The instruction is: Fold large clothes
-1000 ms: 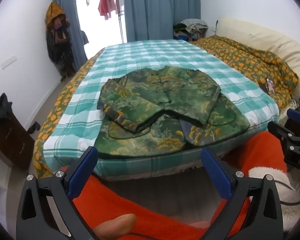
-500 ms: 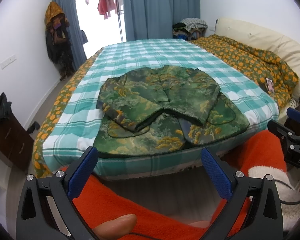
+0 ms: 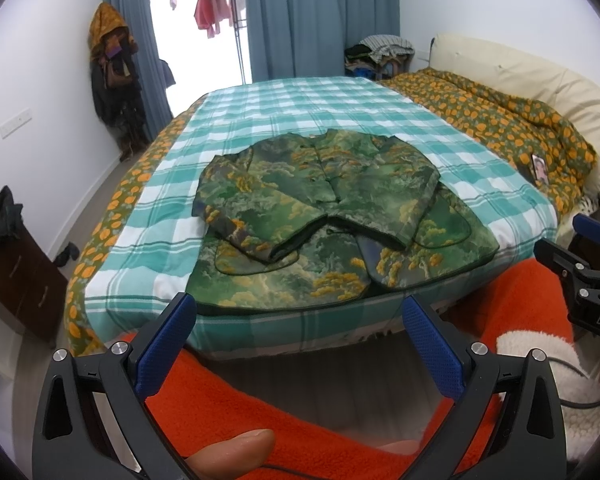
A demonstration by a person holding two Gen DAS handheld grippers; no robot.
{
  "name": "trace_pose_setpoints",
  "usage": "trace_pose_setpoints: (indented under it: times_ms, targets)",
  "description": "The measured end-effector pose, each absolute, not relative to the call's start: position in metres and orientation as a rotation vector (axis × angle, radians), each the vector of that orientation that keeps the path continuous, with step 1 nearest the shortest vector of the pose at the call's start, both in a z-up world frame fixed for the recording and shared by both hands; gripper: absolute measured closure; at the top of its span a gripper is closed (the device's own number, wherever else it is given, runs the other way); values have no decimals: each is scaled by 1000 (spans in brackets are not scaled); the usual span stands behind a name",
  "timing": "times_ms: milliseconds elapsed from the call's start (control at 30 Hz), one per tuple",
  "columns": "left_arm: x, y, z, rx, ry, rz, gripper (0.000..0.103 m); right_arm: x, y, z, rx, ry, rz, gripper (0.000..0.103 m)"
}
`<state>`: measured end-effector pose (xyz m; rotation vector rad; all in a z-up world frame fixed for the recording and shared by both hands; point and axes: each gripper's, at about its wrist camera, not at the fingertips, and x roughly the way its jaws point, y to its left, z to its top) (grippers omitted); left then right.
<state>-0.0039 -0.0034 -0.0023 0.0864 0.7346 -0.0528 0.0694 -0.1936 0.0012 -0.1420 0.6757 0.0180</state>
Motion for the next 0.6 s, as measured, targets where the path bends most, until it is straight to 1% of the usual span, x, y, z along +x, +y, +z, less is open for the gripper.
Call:
trace_pose_setpoints:
  times_ms: [600]
  targets:
    - [-4, -3, -2, 87, 736, -53, 1, 69, -195, 0, -141, 679, 18, 15]
